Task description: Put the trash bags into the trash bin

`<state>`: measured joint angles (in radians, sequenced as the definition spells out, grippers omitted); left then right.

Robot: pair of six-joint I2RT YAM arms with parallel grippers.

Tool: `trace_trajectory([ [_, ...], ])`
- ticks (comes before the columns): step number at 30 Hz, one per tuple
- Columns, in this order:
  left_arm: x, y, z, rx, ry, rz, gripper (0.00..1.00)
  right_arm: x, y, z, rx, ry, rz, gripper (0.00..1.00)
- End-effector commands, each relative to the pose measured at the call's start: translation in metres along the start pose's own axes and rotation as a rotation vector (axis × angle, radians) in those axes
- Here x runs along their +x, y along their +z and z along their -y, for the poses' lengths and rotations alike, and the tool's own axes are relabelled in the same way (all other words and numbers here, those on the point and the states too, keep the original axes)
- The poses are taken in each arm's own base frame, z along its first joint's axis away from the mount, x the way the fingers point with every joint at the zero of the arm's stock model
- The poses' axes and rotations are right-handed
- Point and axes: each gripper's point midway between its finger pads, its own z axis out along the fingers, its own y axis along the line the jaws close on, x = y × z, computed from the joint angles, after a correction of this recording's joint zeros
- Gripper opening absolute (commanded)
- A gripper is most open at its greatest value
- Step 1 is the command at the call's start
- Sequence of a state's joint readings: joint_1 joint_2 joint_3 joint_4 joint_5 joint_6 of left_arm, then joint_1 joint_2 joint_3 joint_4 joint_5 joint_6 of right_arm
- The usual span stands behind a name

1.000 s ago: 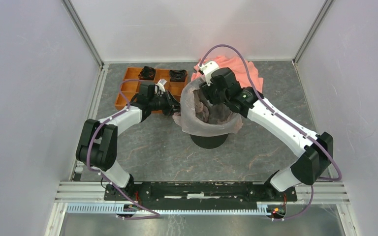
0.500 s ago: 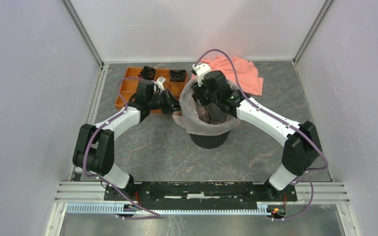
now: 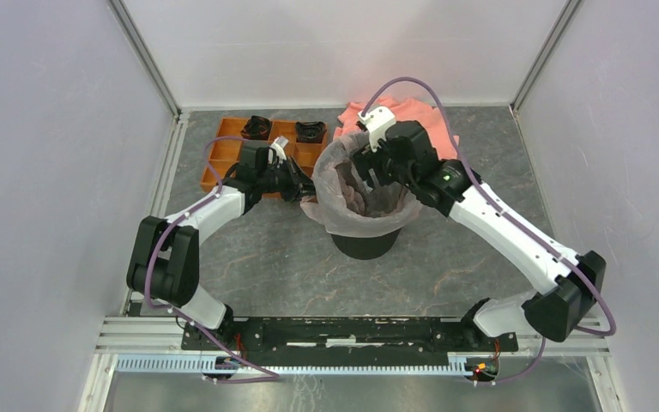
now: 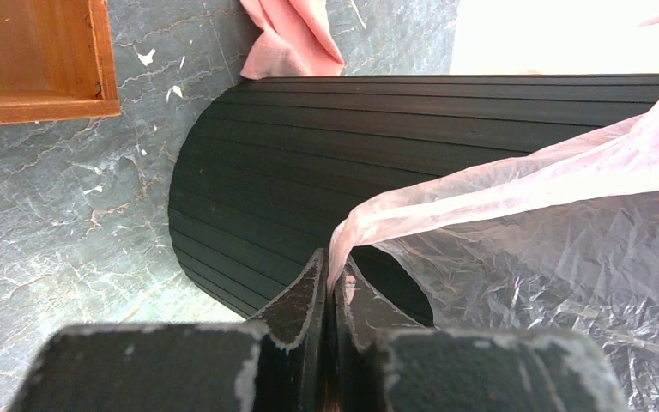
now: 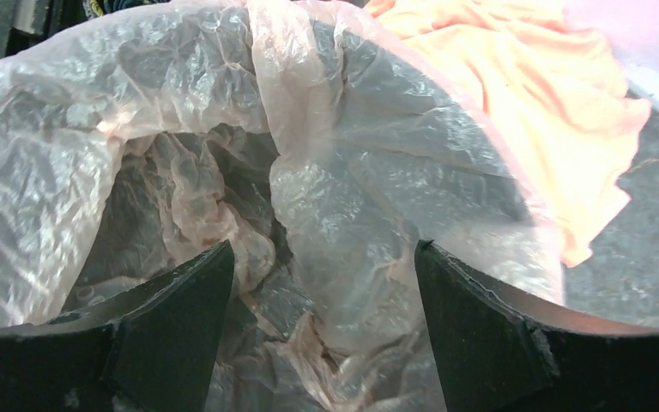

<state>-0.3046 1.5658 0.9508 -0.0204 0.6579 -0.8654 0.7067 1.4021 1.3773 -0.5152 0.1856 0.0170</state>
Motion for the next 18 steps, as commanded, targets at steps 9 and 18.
trace_trajectory([
  [9,-0.011,-0.006,0.017,0.021,0.095,0.032,0.1,0.048,0.024,-0.05,-0.266,-0.145,-0.218,0.46],
  [18,-0.011,-0.007,0.019,0.027,0.093,0.029,0.1,0.097,0.056,-0.056,-0.262,-0.152,-0.341,0.25],
])
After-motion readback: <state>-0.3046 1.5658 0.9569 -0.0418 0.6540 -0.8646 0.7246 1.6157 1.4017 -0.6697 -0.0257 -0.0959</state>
